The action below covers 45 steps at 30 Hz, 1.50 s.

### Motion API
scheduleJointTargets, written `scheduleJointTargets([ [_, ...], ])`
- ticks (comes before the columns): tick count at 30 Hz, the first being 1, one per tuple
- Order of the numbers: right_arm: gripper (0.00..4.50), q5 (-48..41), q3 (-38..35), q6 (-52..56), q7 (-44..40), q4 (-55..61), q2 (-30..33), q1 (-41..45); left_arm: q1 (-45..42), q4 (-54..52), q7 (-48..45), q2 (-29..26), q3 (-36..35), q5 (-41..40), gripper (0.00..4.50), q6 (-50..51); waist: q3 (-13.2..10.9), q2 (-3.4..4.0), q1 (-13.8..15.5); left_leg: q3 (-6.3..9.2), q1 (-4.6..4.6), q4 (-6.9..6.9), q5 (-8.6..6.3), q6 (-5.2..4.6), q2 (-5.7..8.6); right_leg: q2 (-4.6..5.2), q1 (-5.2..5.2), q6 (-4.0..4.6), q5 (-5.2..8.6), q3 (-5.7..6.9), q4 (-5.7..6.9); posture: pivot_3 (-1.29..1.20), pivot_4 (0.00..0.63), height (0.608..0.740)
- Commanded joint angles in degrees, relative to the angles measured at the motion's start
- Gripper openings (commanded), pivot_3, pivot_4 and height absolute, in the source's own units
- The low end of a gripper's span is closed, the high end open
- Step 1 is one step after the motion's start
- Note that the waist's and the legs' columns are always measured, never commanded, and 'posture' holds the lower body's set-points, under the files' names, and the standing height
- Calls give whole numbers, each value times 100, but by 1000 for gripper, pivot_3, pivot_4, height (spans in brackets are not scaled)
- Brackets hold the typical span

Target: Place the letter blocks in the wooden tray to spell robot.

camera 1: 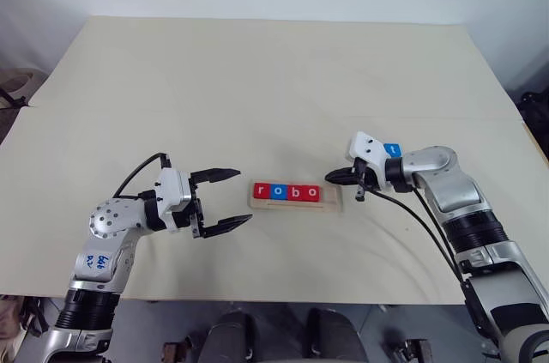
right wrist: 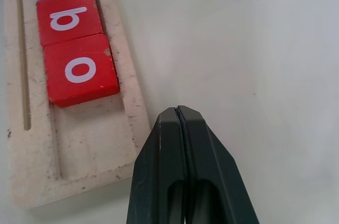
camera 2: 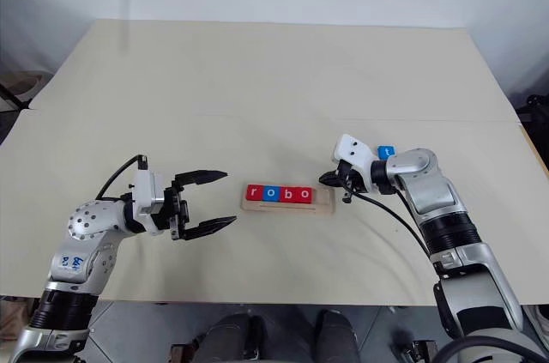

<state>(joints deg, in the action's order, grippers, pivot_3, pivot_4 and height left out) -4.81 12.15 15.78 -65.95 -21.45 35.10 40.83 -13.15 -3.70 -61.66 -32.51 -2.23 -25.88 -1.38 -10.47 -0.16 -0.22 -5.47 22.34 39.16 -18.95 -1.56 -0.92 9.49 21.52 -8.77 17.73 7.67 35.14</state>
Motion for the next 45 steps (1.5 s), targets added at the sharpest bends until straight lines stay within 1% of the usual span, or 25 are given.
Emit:
scheduleJointTargets([
  [1, 14, -358, -527, -203, -82, 426, 241, -182, -32, -73, -56, -51, -105, -57, 4500, -36, 0, 0, 15, 1, 1, 0, 0, 0, 0, 0, 0, 0, 0, 1, 0, 0, 150, 740],
  [4, 14, -818, -1015, -94, -250, 1000, 499, -604, -21, -66, -96, -104, -150, -83, 4500, -5, 0, 0, 24, 0, 3, 0, 0, 0, 1, 0, 0, 0, 0, 0, -4, 0, 150, 740],
  [7, 589, -1434, -1744, 393, -234, 1611, 793, -1255, -113, 21, -95, -91, -119, -52, 4500, 30, 0, 0, 41, 4, 5, -2, 0, 0, 1, 1, 0, 0, 0, 4, -6, 0, 150, 740],
  [9, 1217, -1496, -2336, 277, 56, 1970, 949, -2005, -216, 131, -112, -59, -95, -47, 4500, 30, 0, -1, 77, 4, 4, -2, 0, 0, 2, 0, -3, 0, 0, 5, -7, 0, 150, 740],
  [10, 1598, -1557, -2822, -1, 215, 2134, 903, -2491, -286, 222, -169, -46, -90, -76, 4500, 30, 0, -1, 106, 4, 2, -1, 0, 0, 1, 0, -4, 0, 0, 5, -6, 0, 150, 740],
  [11, 1873, -1617, -3155, -213, 309, 2207, 875, -2812, -343, 278, -192, -20, -67, -83, 4500, 33, 0, -1, 154, 4, 2, -1, 0, 0, 2, 0, -4, 0, 0, 5, -5, 0, 150, 740],
  [13, 2535, -1723, -3729, -460, 559, 2396, 732, -3496, -451, 547, -262, 21, -62, -45, 4500, -36, 1, 2, 172, -5, 1, -2, 0, 0, 4, -1, -4, 0, 0, 0, -7, 0, 150, 740],
  [15, 3211, -1770, -4287, -695, 941, 2576, 425, -4219, -630, 801, -300, 64, -47, -3, 4500, -61, 1, 1, 169, -6, -1, -2, 0, 0, 5, -1, -4, -2, -1, -2, -6, 0, 150, 740],
  [19, 4468, -1714, -4753, -1132, 1535, 2744, -34, -4985, -948, 1136, -372, 167, 21, 41, 4500, -83, 1, 2, 153, -7, -7, -3, 0, 0, 4, -2, -5, -1, -1, -7, -2, 0, 150, 740],
  [22, 4468, -1627, -4703, -1101, 1966, 3091, -308, -5382, -1122, 1345, -574, 201, 87, 45, 4500, -122, 7, 11, 119, -13, -15, -9, 0, 0, 2, -4, -4, -1, 0, -14, 1, 0, 150, 740],
  [25, 4468, -1490, -4524, -1032, 2378, 3231, -422, -5339, -1235, 1481, -707, 260, 135, 72, 4500, -178, 7, 11, 55, -17, -16, -9, 0, 0, 2, -4, -4, -1, 0, -20, 2, 0, 150, 740],
  [26, 4468, -1473, -4378, -828, 2489, 3349, -352, -5193, -1268, 1513, -719, 289, 139, 84, 4500, -201, 7, 11, 32, -17, -16, -9, 0, 0, 2, -4, -4, -1, 0, -20, 2, 0, 150, 740],
  [28, 4468, -1538, -4142, -380, 2681, 3510, -203, -4848, -1304, 1545, -718, 337, 142, 106, 4500, -238, 7, 12, -2, -14, -18, -8, 0, 0, -1, -5, -4, 0, 0, -19, 5, 0, 150, 740],
  [30, 4468, -1600, -3875, 354, 2899, 3616, -10, -4399, -1309, 1549, -705, 374, 134, 124, 4500, -272, 7, 12, -2, -13, -17, -8, 0, 0, -1, -5, -2, 1, 0, -20, 9, 0, 150, 740],
  [33, 4468, -1798, -3658, 1184, 3100, 3681, 105, -3902, -1286, 1528, -696, 398, 121, 145, 4500, -301, 7, 12, 24, -9, -16, -6, 0, 0, -1, -4, -1, 1, 1, -17, 11, 0, 150, 740],
  [35, 4468, -1869, -3338, 1981, 3456, 3344, 45, -3035, -1207, 1443, -637, 415, 100, 153, 4500, -322, 6, 11, 26, -2, -12, -5, 0, 0, -1, -4, -2, 2, 1, -10, 9, 0, 150, 740],
  [37, 4468, -1761, -3073, 2411, 3712, 3045, 14, -2440, -1124, 1356, -587, 419, 65, 149, 4500, -329, 6, 11, 22, -6, -9, 1, 1, 0, 2, -1, -2, 1, 1, -13, 9, 0, 150, 740],
  [41, 4468, -1335, -2658, 2777, 4258, 2138, -81, -1514, -919, 1107, -401, 473, 25, 158, 4500, -323, 6, 11, 25, 3, -3, 0, 1, 0, 1, -1, 2, 2, 1, -5, 11, 0, 150, 740],
  [45, 4468, -1114, -2423, 2663, 4498, 1391, -309, -1046, -649, 794, -196, 481, -2, 147, 4500, -279, 7, 11, 9, 2, 1, -2, 0, -1, 4, 1, 2, 1, 1, -3, 6, 0, 150, 740],
])
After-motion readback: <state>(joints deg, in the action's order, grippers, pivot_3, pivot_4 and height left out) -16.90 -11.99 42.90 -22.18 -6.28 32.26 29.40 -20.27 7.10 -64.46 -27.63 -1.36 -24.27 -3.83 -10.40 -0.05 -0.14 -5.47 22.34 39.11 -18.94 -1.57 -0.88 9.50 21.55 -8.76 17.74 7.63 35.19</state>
